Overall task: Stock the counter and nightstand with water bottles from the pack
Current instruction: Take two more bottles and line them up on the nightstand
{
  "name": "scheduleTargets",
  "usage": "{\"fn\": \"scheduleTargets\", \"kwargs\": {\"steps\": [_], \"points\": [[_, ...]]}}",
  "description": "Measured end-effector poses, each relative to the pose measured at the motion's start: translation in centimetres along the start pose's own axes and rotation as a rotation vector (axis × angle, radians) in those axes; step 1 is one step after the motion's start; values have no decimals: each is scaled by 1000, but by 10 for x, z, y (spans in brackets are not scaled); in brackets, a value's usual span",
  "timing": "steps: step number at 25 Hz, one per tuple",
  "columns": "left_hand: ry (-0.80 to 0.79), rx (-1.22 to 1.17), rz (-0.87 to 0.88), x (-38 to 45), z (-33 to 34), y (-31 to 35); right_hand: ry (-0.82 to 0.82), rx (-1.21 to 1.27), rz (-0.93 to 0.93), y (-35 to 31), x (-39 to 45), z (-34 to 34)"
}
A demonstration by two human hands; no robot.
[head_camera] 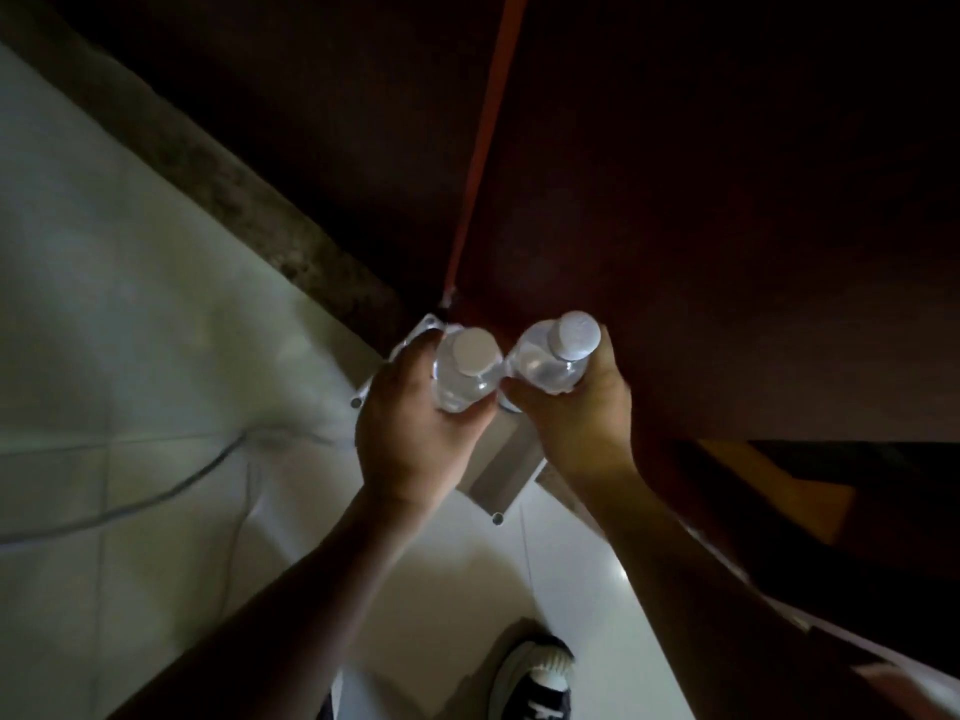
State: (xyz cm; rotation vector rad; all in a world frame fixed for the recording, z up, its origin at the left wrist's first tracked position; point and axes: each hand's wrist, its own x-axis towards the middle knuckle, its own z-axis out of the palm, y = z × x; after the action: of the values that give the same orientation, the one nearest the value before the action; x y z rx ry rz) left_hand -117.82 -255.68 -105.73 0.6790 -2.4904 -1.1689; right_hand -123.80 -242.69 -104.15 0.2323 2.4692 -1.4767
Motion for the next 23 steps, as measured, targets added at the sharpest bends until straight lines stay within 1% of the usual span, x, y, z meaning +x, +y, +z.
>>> {"fn": "scheduleTargets", "kwargs": {"steps": [3,5,7,8,9,11,14,16,18,20,23], "points": [[-15,-177,-9,54,-105,122,-47,101,-84,-147,-18,-65],[-33,-342,26,94,-181,214,-102,173,-191,-262,-31,-114],[-112,-532,43,135,-270,320,-163,239,-309,-390,-52,-172],[-161,-590,84,152,-313,371,-190,272,-372,-451,-65,-200],[-189,-615,165,168,-358,426,-208,286,-444,-515,-81,-231],[-207,-650,313,185,-446,531,-217,294,-575,-631,-123,-292],[-192,-814,456,180,-557,670,-160,294,-766,-767,-194,-372],[-224,-923,510,167,-602,735,-86,310,-857,-826,-236,-413],[-284,-1015,556,150,-632,782,-25,321,-925,-864,-276,-446],[-370,-1087,597,134,-645,817,34,353,-944,-880,-304,-473],[-501,-1121,624,110,-641,854,138,424,-910,-877,-335,-508]]}}
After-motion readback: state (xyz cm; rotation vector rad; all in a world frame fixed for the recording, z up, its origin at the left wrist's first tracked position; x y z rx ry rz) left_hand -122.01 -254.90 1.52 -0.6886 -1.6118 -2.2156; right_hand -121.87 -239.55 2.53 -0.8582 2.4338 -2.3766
